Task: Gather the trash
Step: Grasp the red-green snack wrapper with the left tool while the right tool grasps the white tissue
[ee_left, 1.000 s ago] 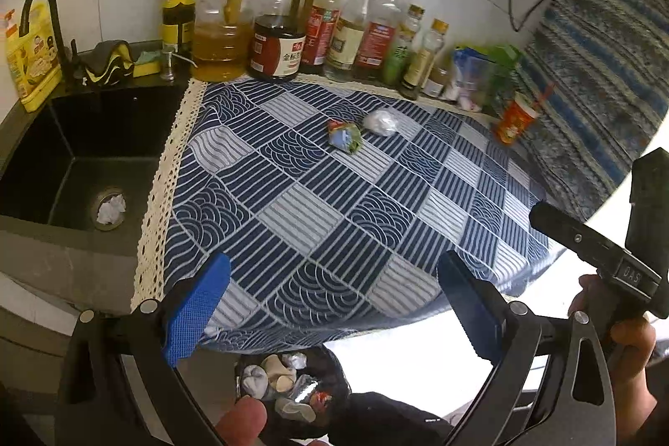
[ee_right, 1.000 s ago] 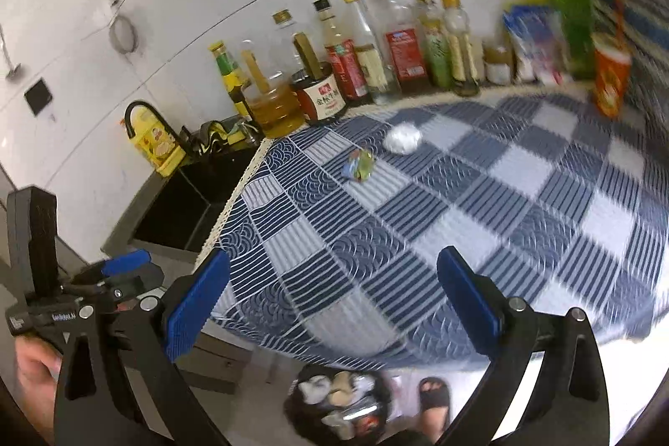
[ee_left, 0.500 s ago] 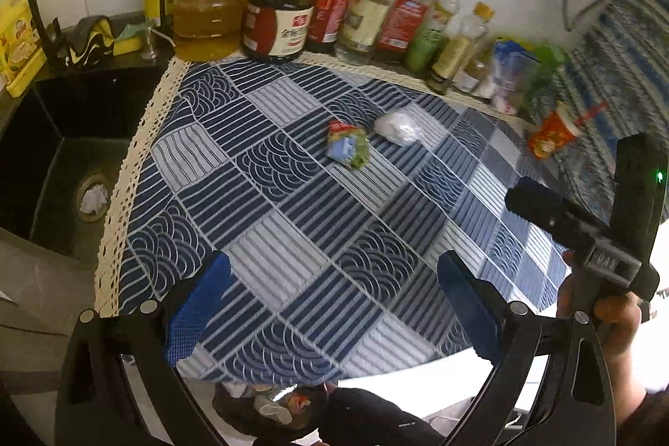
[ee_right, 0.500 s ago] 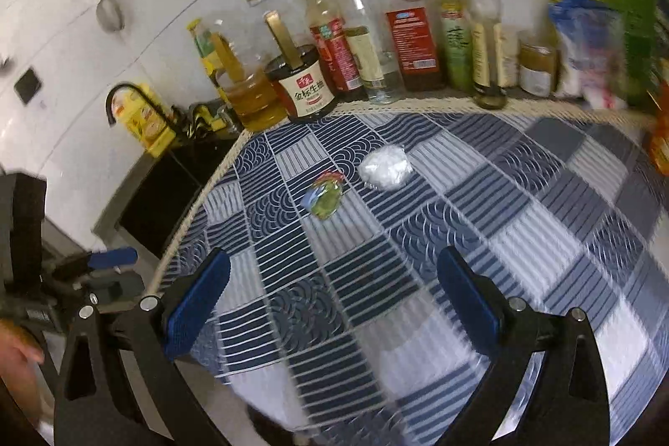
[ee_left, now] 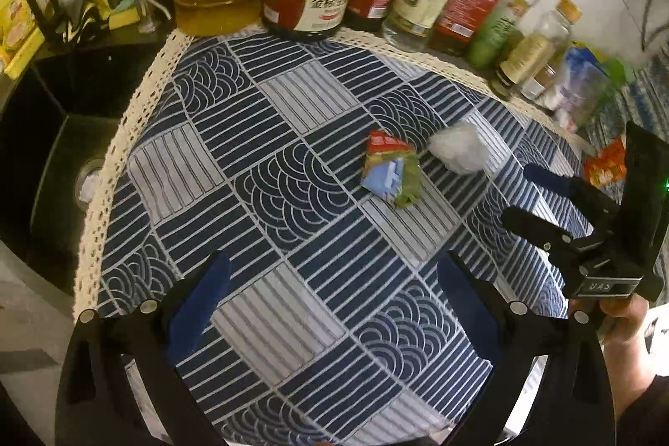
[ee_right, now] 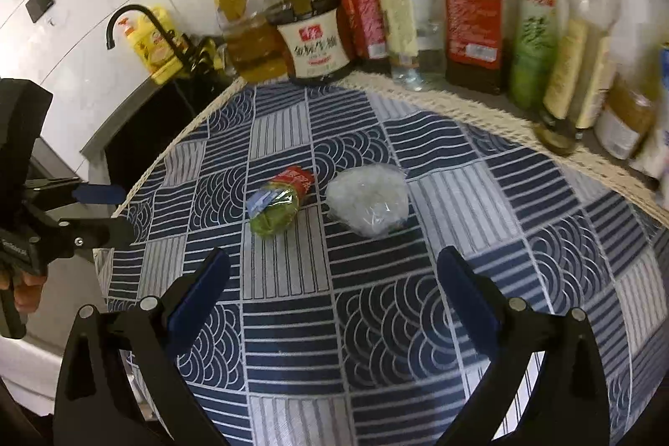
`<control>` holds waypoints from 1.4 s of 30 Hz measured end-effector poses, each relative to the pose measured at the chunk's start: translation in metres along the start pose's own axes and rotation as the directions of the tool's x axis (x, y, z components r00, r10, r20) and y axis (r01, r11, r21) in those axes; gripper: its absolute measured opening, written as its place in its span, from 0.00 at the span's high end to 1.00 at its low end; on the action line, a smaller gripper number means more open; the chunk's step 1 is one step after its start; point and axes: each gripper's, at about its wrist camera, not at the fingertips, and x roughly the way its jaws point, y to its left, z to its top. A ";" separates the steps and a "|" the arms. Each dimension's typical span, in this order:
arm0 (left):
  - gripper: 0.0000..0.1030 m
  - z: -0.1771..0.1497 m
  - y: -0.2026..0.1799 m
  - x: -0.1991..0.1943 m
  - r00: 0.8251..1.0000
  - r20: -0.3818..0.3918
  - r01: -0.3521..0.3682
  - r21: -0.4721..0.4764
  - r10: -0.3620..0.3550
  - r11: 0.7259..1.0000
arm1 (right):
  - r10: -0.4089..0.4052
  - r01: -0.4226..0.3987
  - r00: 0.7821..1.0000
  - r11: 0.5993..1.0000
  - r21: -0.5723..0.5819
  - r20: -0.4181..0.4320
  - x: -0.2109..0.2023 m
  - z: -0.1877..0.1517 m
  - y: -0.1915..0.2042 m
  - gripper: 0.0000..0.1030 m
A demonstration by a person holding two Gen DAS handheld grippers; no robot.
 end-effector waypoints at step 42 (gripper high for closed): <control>0.27 0.063 -0.053 0.103 0.988 -0.153 0.001 0.132 0.020 0.991 | 0.047 -0.046 0.999 0.998 -0.034 0.020 -0.024 -0.003 -0.058 0.45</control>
